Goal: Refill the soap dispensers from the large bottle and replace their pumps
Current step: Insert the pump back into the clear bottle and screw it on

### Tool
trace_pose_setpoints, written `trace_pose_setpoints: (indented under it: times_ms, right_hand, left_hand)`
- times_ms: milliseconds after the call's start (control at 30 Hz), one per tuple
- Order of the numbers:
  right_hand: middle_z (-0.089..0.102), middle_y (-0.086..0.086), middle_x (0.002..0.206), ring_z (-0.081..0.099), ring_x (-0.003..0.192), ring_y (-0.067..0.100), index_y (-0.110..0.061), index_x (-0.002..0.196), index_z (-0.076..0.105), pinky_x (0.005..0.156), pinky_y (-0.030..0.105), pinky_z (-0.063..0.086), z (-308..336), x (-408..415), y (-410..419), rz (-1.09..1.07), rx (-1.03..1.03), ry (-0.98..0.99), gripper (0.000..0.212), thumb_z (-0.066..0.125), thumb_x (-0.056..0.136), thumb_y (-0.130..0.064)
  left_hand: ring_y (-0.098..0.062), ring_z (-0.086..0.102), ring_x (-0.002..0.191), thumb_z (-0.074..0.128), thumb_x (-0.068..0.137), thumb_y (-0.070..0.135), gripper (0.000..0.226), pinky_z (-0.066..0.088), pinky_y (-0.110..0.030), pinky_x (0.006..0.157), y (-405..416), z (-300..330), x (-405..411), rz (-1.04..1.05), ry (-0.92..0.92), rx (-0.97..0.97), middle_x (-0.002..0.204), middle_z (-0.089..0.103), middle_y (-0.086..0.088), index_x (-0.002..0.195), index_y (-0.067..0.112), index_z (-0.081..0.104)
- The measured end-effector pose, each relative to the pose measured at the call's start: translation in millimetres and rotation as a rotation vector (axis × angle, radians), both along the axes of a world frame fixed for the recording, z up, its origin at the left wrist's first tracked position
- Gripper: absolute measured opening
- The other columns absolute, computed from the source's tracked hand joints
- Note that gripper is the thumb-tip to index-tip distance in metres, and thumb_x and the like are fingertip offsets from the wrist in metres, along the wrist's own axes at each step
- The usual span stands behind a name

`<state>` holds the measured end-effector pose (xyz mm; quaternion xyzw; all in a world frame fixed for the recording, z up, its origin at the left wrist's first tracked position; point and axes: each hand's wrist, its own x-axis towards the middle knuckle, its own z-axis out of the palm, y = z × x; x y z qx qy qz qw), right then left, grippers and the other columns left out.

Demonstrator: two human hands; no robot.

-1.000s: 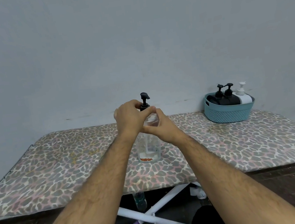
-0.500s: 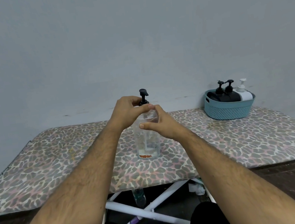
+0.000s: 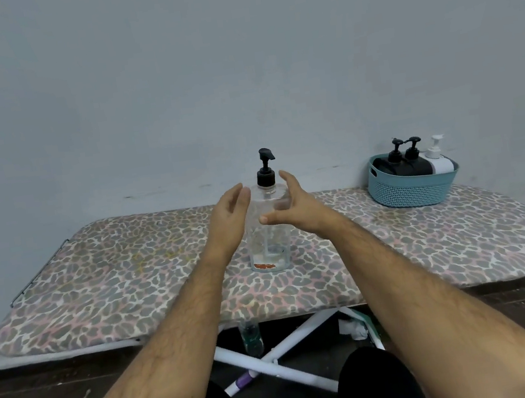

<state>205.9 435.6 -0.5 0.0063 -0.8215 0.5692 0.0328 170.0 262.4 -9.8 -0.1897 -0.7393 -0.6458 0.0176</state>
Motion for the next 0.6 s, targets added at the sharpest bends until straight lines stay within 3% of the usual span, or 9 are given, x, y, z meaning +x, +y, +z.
trace_pose_setpoints:
  times_ms: [67,167,267,400,467,600]
  right_hand:
    - [0.032,0.012,0.154,0.045,0.134,0.023,-0.038,0.156,0.001,0.099,0.038,0.044,-6,4,3,-0.012,-0.027,-0.009,0.123,0.090,0.070,-0.031]
    - [0.041,0.010,0.149,0.054,0.125,0.024,-0.031,0.157,0.007,0.102,0.044,0.047,-26,11,7,-0.011,-0.075,-0.040,0.120,0.089,0.071,-0.023]
    - [0.047,0.010,0.143,0.056,0.124,0.027,-0.026,0.153,0.021,0.104,0.053,0.047,-49,18,9,-0.028,-0.087,-0.084,0.103,0.087,0.073,-0.021]
    - [0.056,0.010,0.135,0.061,0.118,0.025,-0.020,0.143,0.040,0.098,0.049,0.053,-70,20,5,-0.090,-0.139,-0.073,0.077,0.083,0.079,-0.020]
    - [0.057,0.011,0.133,0.060,0.118,0.026,-0.017,0.141,0.043,0.096,0.047,0.054,-75,19,1,-0.112,-0.163,-0.054,0.071,0.081,0.081,-0.019]
    - [0.058,0.011,0.131,0.061,0.118,0.026,-0.019,0.141,0.045,0.096,0.049,0.054,-80,15,1,-0.135,-0.213,-0.017,0.067,0.078,0.083,-0.014]
  left_hand:
    - [-0.011,0.048,0.131,0.052,0.082,0.068,0.081,0.040,-0.042,0.112,-10,-15,4,-0.007,-0.059,-0.014,0.147,0.050,0.001,0.145,0.018,0.046]
    - [-0.015,0.051,0.130,0.062,0.076,0.064,0.084,0.042,-0.046,0.110,-20,-35,5,-0.036,-0.123,-0.019,0.144,0.053,-0.002,0.144,0.017,0.047]
    - [-0.011,0.055,0.124,0.074,0.069,0.055,0.091,0.048,-0.038,0.104,-24,-50,6,-0.074,-0.172,-0.016,0.142,0.053,-0.001,0.146,0.018,0.043]
    - [-0.009,0.057,0.120,0.083,0.074,0.032,0.085,0.052,-0.035,0.098,-24,-66,3,-0.113,-0.205,-0.021,0.135,0.054,0.005,0.147,0.020,0.041]
    - [-0.002,0.058,0.115,0.081,0.080,0.020,0.078,0.054,-0.036,0.096,-22,-71,1,-0.124,-0.208,-0.020,0.134,0.056,0.007,0.147,0.020,0.041]
    - [0.001,0.060,0.109,0.080,0.080,0.015,0.074,0.056,-0.031,0.090,-17,-71,-3,-0.098,-0.197,-0.013,0.134,0.059,0.006,0.145,0.018,0.044]
